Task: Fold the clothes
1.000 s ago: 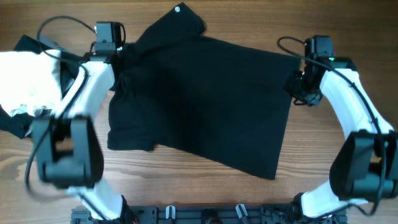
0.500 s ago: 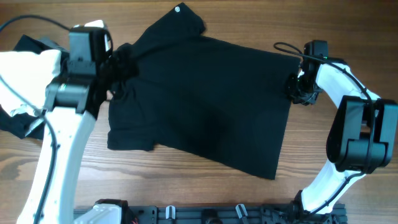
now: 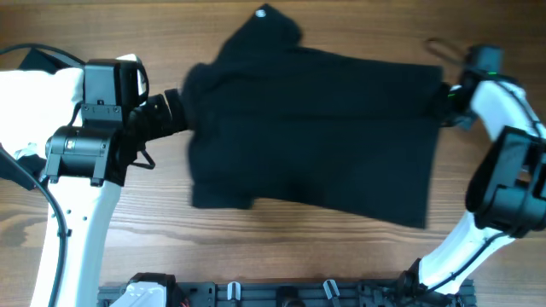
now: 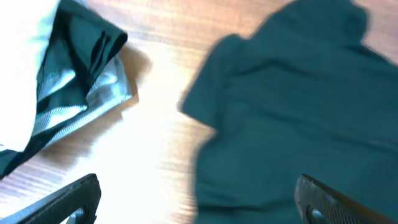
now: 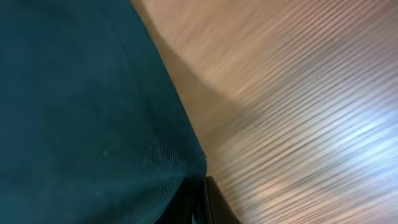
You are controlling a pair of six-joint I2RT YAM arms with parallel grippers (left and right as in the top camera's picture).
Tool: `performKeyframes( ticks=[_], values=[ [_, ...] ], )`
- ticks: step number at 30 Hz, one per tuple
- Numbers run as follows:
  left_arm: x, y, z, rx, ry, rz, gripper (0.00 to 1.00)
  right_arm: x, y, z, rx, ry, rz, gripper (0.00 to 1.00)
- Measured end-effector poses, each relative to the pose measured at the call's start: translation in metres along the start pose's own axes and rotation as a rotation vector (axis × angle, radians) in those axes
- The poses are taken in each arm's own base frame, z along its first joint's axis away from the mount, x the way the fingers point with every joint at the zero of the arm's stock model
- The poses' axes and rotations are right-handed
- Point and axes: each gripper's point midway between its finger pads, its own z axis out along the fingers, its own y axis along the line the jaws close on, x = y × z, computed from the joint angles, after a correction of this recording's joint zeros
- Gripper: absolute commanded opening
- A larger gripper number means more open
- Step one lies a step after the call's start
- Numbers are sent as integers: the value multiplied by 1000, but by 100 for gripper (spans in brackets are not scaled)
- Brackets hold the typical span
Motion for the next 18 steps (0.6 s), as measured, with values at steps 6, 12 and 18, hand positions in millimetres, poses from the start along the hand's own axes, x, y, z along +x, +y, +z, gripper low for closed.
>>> performKeyframes(
  ticks=[6,12,18],
  values=[
    [4,0,1,1,18,2,96,-42,-32,-32,-36,-60,31,58],
    [10,-7,31,3,101,10,42,-29,11,-93,-274,-46,-22,60],
    [43,-16,100,1,325,22,25,26,48,-155,-373,62,-97,59]
  ],
)
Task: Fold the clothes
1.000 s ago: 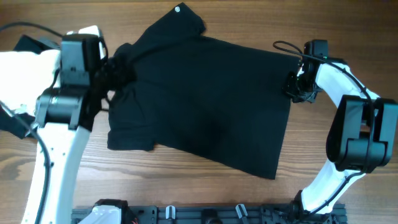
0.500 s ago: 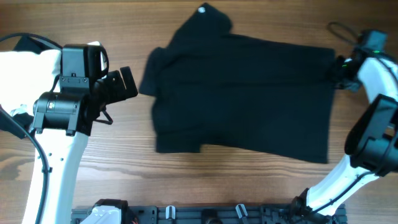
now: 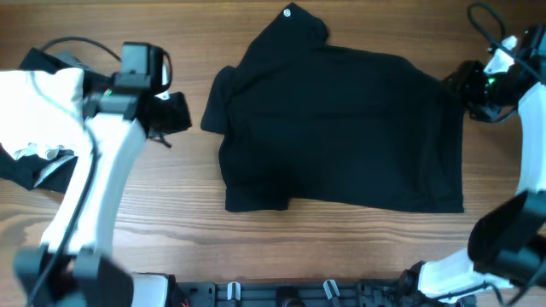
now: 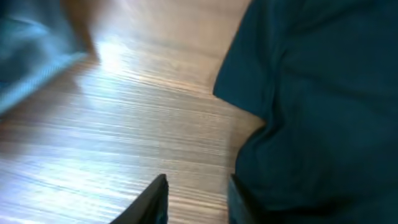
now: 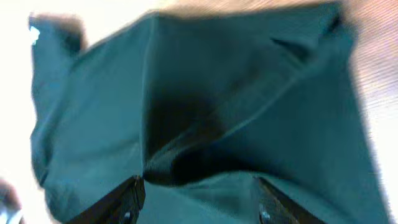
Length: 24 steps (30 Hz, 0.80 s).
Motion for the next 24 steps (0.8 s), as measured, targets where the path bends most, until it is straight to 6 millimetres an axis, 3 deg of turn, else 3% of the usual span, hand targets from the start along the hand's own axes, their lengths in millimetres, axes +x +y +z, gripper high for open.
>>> performKeyframes(
  ticks=[3,6,10,13,16,17,19,21,24],
  values=[
    [-1,-7,39,12,66,-2,23,23,8,-7,-8,74,7,59],
    [-8,-19,80,60,94,10,38,37,8,-7,-1,129,11,59],
    [-7,-39,128,159,142,24,41,38,2,-7,41,128,1,61],
    [5,-44,149,179,198,25,42,30,-11,-8,111,92,8,67],
    [3,-48,151,201,198,31,41,-5,-32,-11,191,-56,31,71],
    [4,-48,151,203,200,31,40,-26,-33,-13,190,-138,24,71],
    [4,-48,151,202,203,30,37,-43,-34,-17,182,-201,18,72],
    [10,-47,149,203,229,31,36,-36,-32,-15,160,-171,18,71],
    [29,-45,144,201,311,19,35,0,-23,-3,135,-16,18,72]
  ],
)
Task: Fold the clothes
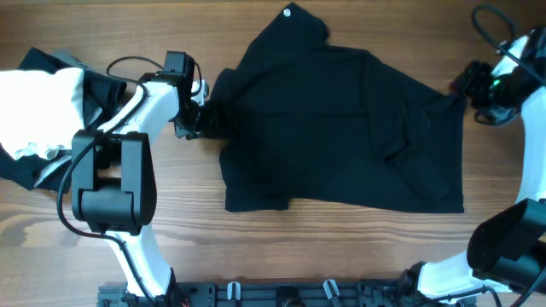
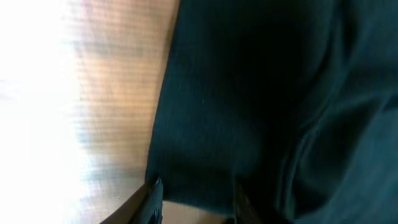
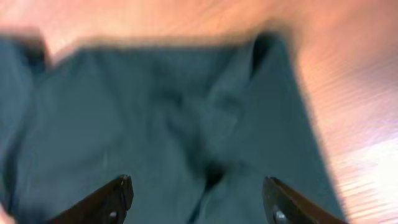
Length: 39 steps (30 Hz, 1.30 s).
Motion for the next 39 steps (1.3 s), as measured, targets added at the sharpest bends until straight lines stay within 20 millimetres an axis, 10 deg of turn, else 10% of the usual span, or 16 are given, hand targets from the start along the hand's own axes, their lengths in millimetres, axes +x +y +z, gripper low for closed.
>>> performKeyframes(
  ticks=[12,18,23,26,29,31,32,35,39],
  values=[
    [34,4,-7,-16,124,-33,37,141,20,98,78,369,-164,69],
    [24,-15,-56,28,-13,11,37,154,3,117,163,341,-167,59],
    [24,-41,-74,63,-78,84,34,132,12,128,131,235,-170,5],
    [34,-58,-63,64,-44,133,34,118,20,131,99,177,-171,4],
    [46,-74,-52,60,-10,185,38,81,33,125,54,68,-161,4],
    [54,-84,-47,49,2,222,39,7,52,100,-6,-158,-142,49],
    [55,-85,-47,47,3,225,40,-26,58,84,-26,-260,-138,52],
    [61,-82,-46,30,24,224,40,-127,69,1,-87,-594,-100,94],
    [67,-77,-47,10,53,213,44,-188,43,-105,-74,-843,-32,100]
  ],
)
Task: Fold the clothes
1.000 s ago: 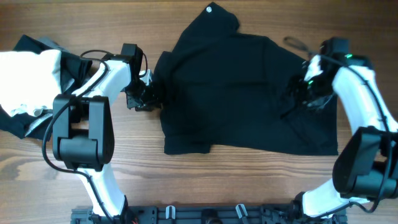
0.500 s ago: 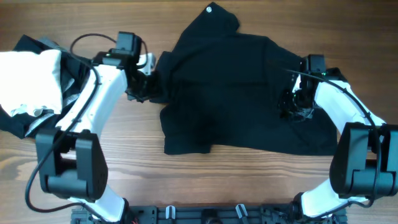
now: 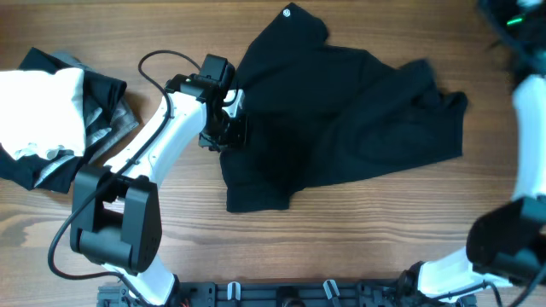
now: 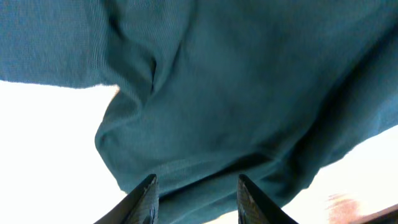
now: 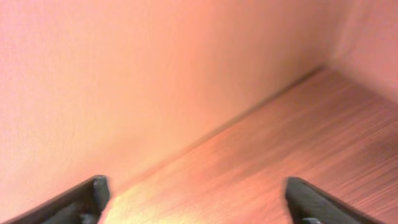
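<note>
A black shirt (image 3: 341,119) lies on the wooden table (image 3: 358,247), its right side bunched up and its hem running slantwise. My left gripper (image 3: 229,119) is over the shirt's left edge. In the left wrist view the cloth (image 4: 217,93) fills the frame and the left gripper (image 4: 198,199) stands open, fingertips apart just above it. My right gripper (image 3: 505,10) is at the far right corner, partly cut off by the frame. In the right wrist view it (image 5: 199,196) is wide open over bare wood, holding nothing.
A pile of white and black clothes (image 3: 51,119) lies at the table's left end. A black cable (image 3: 162,61) loops behind the left arm. A dark rack (image 3: 281,294) runs along the front edge. A plain wall (image 5: 124,74) faces the right wrist.
My right gripper left the shirt's right edge and is now at the far right corner. The shirt's right side has bunched inward. My left gripper has shifted from the sleeve onto the shirt's left side.
First my right gripper was shut on the shirt's right corner and the left was wide open by the sleeve. Then the shirt lay further right, with the right gripper open. Later the left reached the sleeve. Now the right side is rumpled and both grippers are open.
</note>
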You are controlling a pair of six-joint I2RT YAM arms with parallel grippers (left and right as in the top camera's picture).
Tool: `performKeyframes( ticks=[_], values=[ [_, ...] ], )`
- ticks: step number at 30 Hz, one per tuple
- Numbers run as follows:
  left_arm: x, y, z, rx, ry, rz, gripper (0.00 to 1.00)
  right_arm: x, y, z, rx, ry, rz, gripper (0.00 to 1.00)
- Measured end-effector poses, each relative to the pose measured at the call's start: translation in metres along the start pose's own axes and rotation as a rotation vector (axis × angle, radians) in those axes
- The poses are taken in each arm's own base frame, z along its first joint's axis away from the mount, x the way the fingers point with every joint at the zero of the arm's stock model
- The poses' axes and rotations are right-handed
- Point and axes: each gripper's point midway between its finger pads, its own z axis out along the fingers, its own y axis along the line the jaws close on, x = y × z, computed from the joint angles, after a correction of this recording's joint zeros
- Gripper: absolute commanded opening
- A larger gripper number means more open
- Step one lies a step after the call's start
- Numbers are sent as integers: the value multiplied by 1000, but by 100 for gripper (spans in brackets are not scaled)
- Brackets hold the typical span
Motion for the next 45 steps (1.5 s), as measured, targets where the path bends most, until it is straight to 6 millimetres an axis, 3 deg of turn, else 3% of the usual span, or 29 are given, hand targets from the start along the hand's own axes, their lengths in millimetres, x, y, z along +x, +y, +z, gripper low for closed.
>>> performKeyframes(
  ticks=[1,3,5,7,10,13,16,21,26,29,33,34,39,42,45],
  values=[
    [1,0,0,-2,4,-1,46,-10,-10,-10,26,-10,9,100],
    [2,1,0,-5,7,-3,49,-4,-26,-22,75,44,24,100],
    [4,1,0,-7,14,-4,52,25,-38,-29,124,166,36,100],
    [7,2,0,-11,28,-9,53,70,-51,-39,183,348,49,100],
    [17,5,-1,-22,67,-20,54,120,-61,-56,231,556,68,98],
    [31,8,-2,-37,125,-37,53,152,-65,-70,245,691,88,89],
    [39,10,-2,-45,153,-48,53,168,-60,-78,214,765,96,88],
    [55,13,12,-58,197,-51,54,180,-44,-84,126,830,104,88],
    [80,28,45,-87,234,-86,56,187,-30,-87,81,861,95,94],
    [96,37,61,-95,252,-121,47,192,-24,-90,67,880,80,95],
    [98,31,63,-48,239,-151,9,194,-16,-89,52,881,63,96],
    [97,29,65,-33,238,-150,4,194,-15,-89,50,879,61,96],
    [106,24,66,14,279,-175,4,190,-15,-84,49,854,53,96],
    [118,42,56,-24,339,-263,4,191,-17,-85,57,857,50,94],
    [111,68,42,-33,328,-387,4,193,-18,-87,56,870,35,82]
  ],
)
